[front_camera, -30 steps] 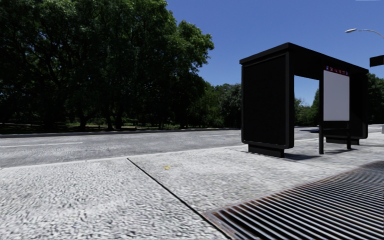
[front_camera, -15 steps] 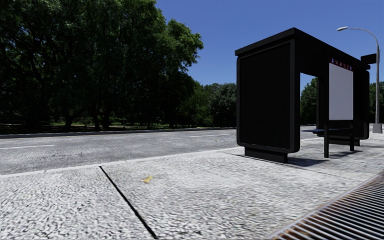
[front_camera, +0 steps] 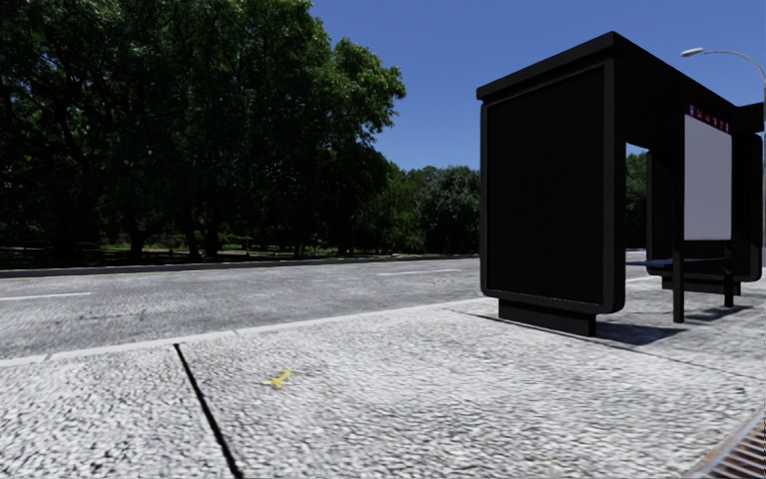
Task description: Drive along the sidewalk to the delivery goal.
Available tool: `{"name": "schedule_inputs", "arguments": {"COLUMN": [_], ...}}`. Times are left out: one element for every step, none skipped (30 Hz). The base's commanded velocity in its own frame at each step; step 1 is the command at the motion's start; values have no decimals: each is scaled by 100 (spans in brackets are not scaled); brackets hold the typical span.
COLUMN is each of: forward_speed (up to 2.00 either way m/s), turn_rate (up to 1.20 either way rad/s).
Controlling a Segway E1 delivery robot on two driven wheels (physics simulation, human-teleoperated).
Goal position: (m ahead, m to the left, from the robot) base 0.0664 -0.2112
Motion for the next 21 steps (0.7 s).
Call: {"name": "schedule_inputs", "arguments": {"forward_speed": [0, 0, 0, 0, 0, 0, 0, 0, 0, 0, 0, 0, 0, 0, 0, 0, 0, 0, 0, 0, 0], "turn_rate": [0, 0, 0, 0, 0, 0, 0, 0, 0, 0, 0, 0, 0, 0, 0, 0, 0, 0, 0, 0, 0]}}
